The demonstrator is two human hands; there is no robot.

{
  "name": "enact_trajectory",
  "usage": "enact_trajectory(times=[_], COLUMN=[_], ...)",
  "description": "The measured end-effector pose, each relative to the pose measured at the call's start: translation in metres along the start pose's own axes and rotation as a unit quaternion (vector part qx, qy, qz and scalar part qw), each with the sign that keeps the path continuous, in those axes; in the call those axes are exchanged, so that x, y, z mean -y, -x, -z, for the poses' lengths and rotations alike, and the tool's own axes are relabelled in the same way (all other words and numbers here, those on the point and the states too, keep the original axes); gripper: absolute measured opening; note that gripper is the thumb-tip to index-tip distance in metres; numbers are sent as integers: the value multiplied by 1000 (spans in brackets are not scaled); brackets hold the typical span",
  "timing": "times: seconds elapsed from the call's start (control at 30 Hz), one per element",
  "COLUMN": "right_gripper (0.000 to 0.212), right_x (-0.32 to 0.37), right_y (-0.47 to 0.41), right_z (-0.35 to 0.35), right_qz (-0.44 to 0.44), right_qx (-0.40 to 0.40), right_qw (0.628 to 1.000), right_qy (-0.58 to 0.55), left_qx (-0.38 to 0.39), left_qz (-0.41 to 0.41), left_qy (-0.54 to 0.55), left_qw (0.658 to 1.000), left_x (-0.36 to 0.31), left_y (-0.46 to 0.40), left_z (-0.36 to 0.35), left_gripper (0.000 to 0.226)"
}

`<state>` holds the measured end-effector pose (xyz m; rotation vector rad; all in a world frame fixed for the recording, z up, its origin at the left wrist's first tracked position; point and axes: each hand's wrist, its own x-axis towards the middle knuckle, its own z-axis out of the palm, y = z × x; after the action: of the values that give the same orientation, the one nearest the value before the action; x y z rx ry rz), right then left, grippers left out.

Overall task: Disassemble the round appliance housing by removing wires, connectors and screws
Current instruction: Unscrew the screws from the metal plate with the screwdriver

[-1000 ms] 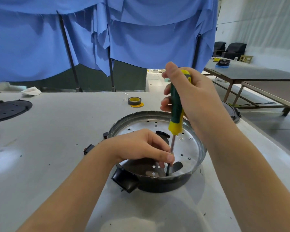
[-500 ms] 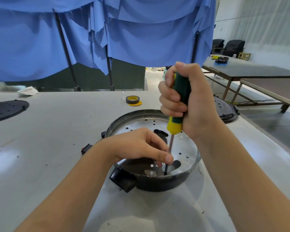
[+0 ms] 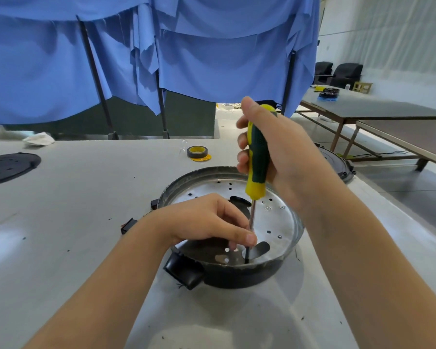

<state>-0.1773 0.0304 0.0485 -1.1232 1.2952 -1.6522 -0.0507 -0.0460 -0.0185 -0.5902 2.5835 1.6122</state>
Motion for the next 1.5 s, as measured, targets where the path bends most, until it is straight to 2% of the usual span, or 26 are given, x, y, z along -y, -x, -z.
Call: enact_trajectory(times=[0.07,0.13,0.23,0.33,0.43,0.57,0.63,0.7,0.77,0.87,0.93,1.1,1.27,1.5], right_gripper=[32,32,32,32,32,37,37,34,30,43,49,36,41,34], right_x=[-4,-9,-9,-6,-6,-6,-9,-13,-11,0,7,13,15,16], right_y=[0,2,4,3,2,2,3,2,1,4,5,9,10,12], right_z=[-5,-10,-10,-3,4,7,4,2,6,20,29,37,41,45], right_qz=[20,57,63,33,22,13,12,41,78,79,68,75,72,57], right_qx=[-33,-22,111,235,264,273,249,182,138,139,140,159,177,236], right_qw=[999,997,985,951,937,930,950,982,958,913,905,911,912,925], right_qy=[-15,-43,-117,-197,-229,-244,-187,20,238,375,396,372,363,292], left_qx=[0,3,7,5,20,44,38,24,15,10,10,6,-1,-4], left_qz=[2,3,3,-1,-16,-58,-72,-77,-74,-71,-68,-66,-62,-58], left_qy=[-1,6,18,26,56,94,99,102,102,100,93,108,107,103], left_qw=[1000,1000,1000,1000,998,993,992,992,992,992,993,992,992,993], left_x=[0,0,1,2,2,2,2,3,4,4,4,4,4,5], left_y=[-1,0,0,0,0,3,3,4,4,3,2,2,0,-1], left_z=[0,0,1,1,1,1,1,2,3,2,1,1,1,0], left_gripper=[11,11,19,21,13,18,18,16,13,11,12,12,12,17])
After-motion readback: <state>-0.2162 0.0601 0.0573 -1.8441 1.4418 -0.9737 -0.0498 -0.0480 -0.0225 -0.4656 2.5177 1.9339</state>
